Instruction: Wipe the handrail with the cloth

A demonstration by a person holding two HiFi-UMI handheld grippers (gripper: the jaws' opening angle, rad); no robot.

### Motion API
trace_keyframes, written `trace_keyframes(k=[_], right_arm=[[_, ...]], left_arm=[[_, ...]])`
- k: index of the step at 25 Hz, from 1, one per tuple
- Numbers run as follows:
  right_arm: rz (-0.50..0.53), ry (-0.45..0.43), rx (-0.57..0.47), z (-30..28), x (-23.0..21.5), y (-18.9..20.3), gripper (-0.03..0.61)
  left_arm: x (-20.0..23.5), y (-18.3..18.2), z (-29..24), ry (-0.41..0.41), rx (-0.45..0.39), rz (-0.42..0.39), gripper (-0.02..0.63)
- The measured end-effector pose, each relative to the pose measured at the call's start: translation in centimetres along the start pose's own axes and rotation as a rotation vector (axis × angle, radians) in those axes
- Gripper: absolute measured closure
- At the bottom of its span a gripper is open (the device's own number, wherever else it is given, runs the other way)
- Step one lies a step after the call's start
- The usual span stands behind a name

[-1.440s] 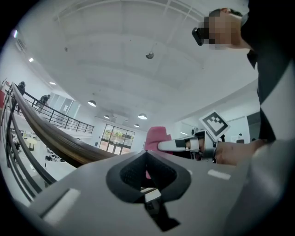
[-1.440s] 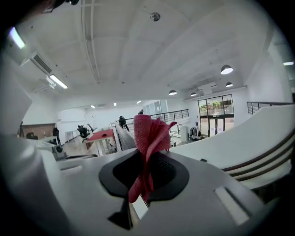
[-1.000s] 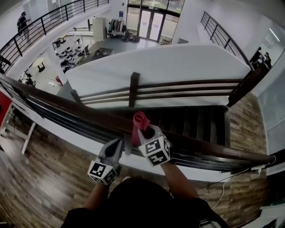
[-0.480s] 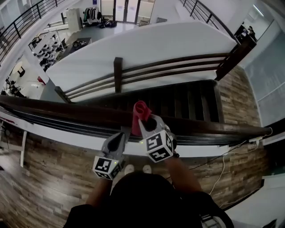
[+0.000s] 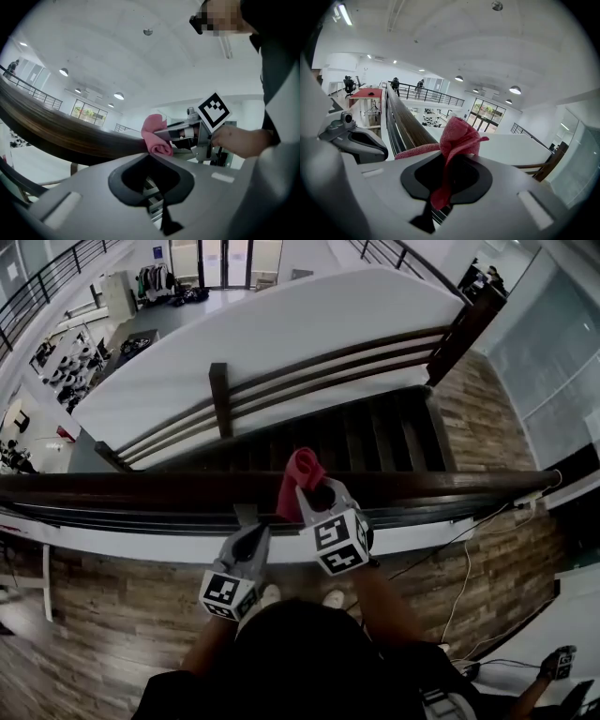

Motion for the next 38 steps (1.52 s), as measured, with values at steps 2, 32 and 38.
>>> trace_keyframes(k=[2,32,38], right_arm=[[-0.001,0.012,0.006,0.3,-0.5,0.6,0.535],[-0.049,0.077,-0.031,5.8,-14.8,10.9,0.535],[-0.025,0.101,-0.029,6.9,-17.9,12.9,0.535]], left_arm=[[-0.5,0.0,-0.3,0.008,0.003,-0.007,0.614],[-12.3,1.7,-12.8,0.055,0.072,-0.104,0.614],[-15.7,2.8,-15.4,0.080,0.087,-0.108,0.614]])
Point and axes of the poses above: the fingertips, and each gripper's own axes: z backward along the fingers, x to its left, y out of its underside, the point moved 3 cm from there along z, backward along the fingers, and after that the axes turned 5 degrees about y, right-handed, at the moved point
